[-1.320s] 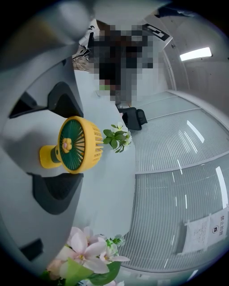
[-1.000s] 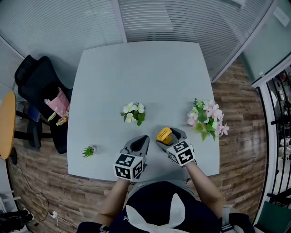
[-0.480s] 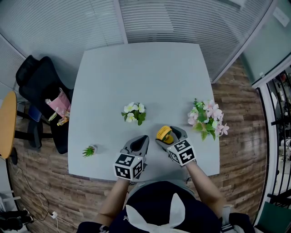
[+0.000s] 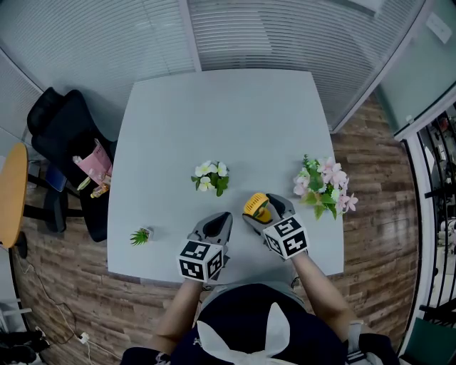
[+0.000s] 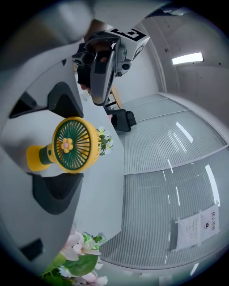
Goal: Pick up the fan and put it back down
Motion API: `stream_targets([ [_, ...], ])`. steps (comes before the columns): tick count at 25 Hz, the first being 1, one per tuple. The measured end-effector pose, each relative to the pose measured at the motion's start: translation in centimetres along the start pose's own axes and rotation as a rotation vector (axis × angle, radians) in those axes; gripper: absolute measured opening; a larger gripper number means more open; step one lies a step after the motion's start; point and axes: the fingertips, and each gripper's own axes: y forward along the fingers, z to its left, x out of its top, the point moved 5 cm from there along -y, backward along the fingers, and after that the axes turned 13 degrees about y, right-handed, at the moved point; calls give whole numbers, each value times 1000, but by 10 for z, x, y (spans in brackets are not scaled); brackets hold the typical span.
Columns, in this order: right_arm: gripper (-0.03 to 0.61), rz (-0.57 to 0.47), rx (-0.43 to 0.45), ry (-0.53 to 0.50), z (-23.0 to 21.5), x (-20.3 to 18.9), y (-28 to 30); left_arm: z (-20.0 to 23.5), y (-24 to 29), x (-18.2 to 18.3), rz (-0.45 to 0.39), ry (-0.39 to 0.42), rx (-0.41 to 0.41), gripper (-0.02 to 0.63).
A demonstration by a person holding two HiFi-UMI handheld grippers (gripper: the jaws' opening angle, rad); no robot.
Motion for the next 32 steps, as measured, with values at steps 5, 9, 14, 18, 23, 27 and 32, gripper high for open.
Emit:
stream_targets([
  [5,385,-23,8,-6,6,8,-6,0,-3,0,-4,1,8,23],
  [9,385,-47,17,-7,12,15,-12,0,-7,1,-10,3,15,23],
  [14,385,-79,29,-20,21,28,-18,1,-11,2,-16,4,24,23],
  [18,385,-106,37,-37,27,37,-24,-1,-14,2,-23,6,29,23],
  [23,383,-132,51,-48,35,46,-31,-1,-18,4,-32,7,36,23],
  [27,383,-160,58,-54,43,54,-40,-2,-23,4,-39,4,40,23],
  [32,383,-209,77,-59,56,69,-58,-4,-29,3,-43,5,48,23],
])
